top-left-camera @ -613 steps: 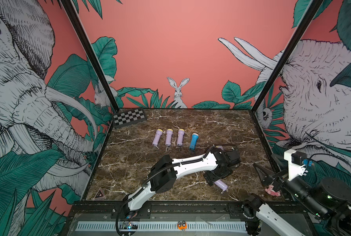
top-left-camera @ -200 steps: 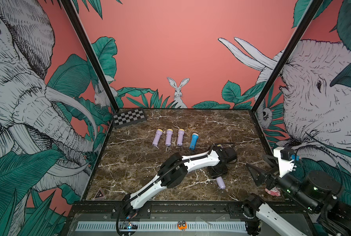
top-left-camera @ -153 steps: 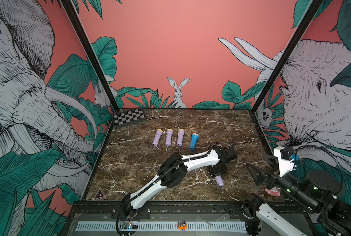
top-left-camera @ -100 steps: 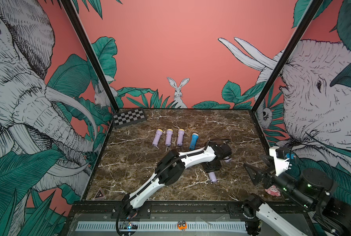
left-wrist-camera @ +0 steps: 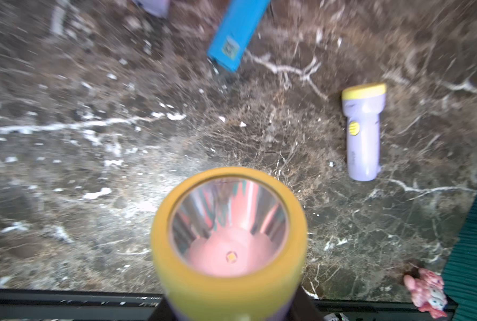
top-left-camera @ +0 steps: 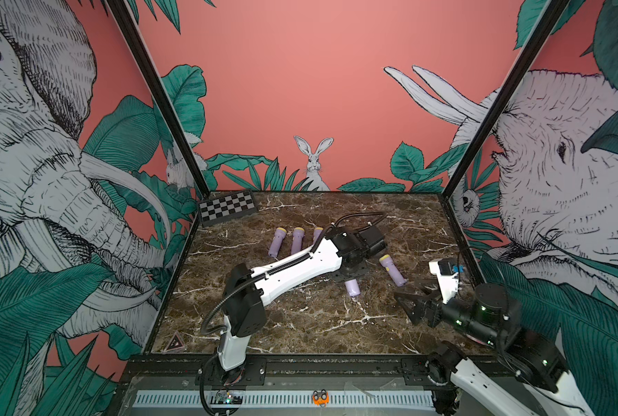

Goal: Close the plug at the bottom of the flashlight
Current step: Pick up the flashlight from the center of the board, then close the plug of the flashlight.

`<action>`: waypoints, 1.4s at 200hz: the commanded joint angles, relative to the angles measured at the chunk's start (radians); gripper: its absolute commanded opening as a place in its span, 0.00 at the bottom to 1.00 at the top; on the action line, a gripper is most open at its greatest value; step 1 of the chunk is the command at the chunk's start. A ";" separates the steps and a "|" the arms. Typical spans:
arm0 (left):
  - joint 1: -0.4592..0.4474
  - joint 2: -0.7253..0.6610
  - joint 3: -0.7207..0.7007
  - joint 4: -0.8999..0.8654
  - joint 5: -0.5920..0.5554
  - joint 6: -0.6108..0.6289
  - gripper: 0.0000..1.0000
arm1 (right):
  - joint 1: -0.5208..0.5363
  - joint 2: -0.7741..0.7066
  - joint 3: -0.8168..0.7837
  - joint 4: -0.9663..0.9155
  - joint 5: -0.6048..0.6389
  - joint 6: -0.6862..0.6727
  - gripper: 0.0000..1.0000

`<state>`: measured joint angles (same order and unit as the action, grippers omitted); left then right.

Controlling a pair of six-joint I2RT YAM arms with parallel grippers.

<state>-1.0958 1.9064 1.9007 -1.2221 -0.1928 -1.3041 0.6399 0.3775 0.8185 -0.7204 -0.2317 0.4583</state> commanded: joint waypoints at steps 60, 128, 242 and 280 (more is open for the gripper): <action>0.088 0.201 0.393 -0.536 0.065 0.023 0.00 | -0.005 0.032 -0.315 0.550 -0.102 0.321 0.99; 0.132 0.212 0.467 -0.529 0.163 0.008 0.00 | 0.122 0.192 -0.428 0.778 0.171 0.402 0.99; 0.200 0.047 0.145 -0.215 0.360 0.052 0.00 | 0.364 0.343 -0.312 0.658 0.423 -0.015 0.98; 0.219 -0.006 0.016 -0.059 0.428 0.036 0.00 | 0.469 0.340 -0.309 0.686 0.486 -0.066 0.98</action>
<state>-0.8879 1.9808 1.9728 -1.3727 0.1802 -1.2560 1.0595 0.7177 0.4774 -0.0711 0.1780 0.4664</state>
